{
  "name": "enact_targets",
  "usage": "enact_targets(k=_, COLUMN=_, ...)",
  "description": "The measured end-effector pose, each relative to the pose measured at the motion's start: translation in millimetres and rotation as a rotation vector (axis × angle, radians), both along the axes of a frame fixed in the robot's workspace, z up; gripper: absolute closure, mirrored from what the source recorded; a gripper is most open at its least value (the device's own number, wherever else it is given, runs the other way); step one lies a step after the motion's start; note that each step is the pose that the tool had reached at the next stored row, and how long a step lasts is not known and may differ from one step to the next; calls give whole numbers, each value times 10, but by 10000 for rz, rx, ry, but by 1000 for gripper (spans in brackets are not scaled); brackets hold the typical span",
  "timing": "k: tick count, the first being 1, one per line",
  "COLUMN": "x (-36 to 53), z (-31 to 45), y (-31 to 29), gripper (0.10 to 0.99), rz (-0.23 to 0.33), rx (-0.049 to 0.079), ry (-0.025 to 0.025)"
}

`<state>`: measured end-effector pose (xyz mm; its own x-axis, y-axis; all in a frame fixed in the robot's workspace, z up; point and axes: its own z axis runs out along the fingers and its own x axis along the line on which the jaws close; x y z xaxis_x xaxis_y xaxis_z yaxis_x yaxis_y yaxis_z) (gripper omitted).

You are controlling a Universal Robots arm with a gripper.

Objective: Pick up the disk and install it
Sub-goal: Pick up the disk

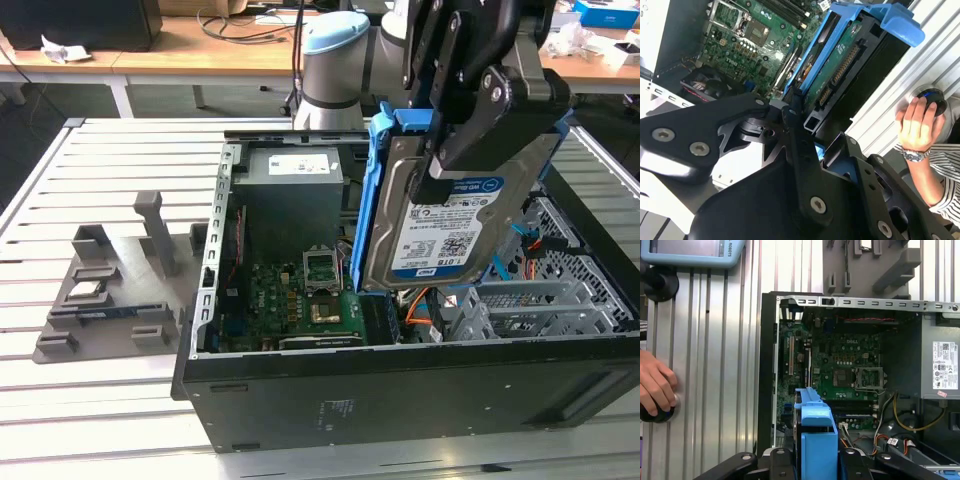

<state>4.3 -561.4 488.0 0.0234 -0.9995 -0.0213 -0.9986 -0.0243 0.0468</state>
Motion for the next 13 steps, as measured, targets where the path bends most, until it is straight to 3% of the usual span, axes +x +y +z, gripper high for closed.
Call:
enact_targets(k=5, x=148, z=-3, y=0, gripper=722, rz=0, rx=2, ry=8)
enact_targets(k=13, x=295, z=-6, y=0, gripper=722, rz=1, rx=2, ry=16)
